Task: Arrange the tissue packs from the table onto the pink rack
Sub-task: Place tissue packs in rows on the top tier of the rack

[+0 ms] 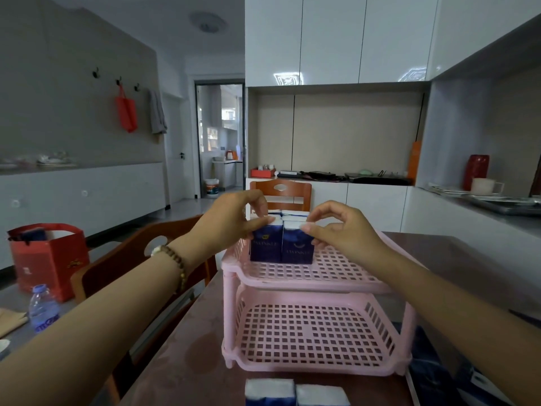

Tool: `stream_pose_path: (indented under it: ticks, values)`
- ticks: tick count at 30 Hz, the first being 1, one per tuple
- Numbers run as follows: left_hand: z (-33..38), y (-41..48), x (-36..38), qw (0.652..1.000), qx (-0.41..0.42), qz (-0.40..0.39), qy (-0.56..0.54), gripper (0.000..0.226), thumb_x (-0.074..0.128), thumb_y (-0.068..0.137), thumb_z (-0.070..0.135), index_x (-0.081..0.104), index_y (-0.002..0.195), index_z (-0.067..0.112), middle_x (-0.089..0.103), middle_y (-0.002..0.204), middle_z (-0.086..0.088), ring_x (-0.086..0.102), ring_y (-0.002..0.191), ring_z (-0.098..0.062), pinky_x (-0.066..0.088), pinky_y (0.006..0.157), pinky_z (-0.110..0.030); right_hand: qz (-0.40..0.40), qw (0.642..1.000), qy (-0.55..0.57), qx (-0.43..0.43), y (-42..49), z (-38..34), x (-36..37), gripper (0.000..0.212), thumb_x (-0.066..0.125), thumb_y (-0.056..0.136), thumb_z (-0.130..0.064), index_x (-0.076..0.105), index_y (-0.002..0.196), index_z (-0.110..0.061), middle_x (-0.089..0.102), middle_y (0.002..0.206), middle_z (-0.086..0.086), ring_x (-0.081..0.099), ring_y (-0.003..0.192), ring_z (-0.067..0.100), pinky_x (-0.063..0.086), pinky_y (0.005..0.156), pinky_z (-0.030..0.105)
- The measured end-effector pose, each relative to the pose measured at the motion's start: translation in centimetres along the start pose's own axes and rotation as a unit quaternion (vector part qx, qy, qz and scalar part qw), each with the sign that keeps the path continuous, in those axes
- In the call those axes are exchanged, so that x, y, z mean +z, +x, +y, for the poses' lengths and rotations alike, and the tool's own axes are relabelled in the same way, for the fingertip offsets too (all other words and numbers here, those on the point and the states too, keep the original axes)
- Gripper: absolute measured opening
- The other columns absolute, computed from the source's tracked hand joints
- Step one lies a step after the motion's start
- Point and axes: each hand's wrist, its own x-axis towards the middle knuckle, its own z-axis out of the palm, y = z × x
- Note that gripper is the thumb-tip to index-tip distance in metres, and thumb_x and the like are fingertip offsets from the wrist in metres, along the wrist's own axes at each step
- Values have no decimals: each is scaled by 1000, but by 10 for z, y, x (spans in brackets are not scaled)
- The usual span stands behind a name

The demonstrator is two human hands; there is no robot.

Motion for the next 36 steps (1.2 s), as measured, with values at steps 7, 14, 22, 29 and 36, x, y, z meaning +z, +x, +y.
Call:
stream_pose_path:
  ticks: [7, 14, 22, 29, 36]
  values:
    - [-10, 2, 6, 998, -42, -9, 35, 53, 74, 73, 41, 51, 118, 26, 48, 118, 7, 50, 79, -4, 41, 64, -13, 23, 986, -161, -29, 10, 11, 3, 46, 75, 75, -22, 46, 110, -30, 38, 119, -6, 49, 95, 9, 43, 65, 11]
    - [-13, 1, 7, 974, -145, -153, -81, 72, 56, 86, 40, 21, 147, 23, 37, 147, -4, 44, 126, -19, 47, 93, -32, -167, 978, -102, 75, 17, 16, 8, 87, 58, 89, -32, -7, 147, -36, 18, 156, -3, 31, 137, 19, 43, 104, 37]
    - [-3, -3, 1, 970, -143, -172, -98, 62, 53, 92, 29, 22, 145, 25, 32, 148, -3, 41, 110, -7, 49, 64, -13, -195, 971, -109, 79, 13, 15, 13, 90, 52, 93, -30, -22, 143, -35, 21, 154, -1, 42, 123, 11, 45, 98, 29]
    - [0, -4, 0, 974, -133, -161, -93, 61, 56, 90, 29, 26, 143, 25, 31, 149, -3, 37, 123, -11, 40, 84, -17, -187, 978, -65, 70, 15, 20, 8, 97, 62, 79, -46, -11, 144, -43, 22, 154, -1, 39, 132, 21, 46, 101, 46]
    - [-5, -6, -5, 978, -142, -145, -50, 75, 59, 84, 42, 21, 146, 26, 26, 154, -3, 29, 139, -23, 36, 108, -42, -157, 982, -86, 61, 12, 11, 6, 104, 59, 69, -54, -9, 146, -38, 9, 158, -1, 19, 143, 20, 37, 109, 45]
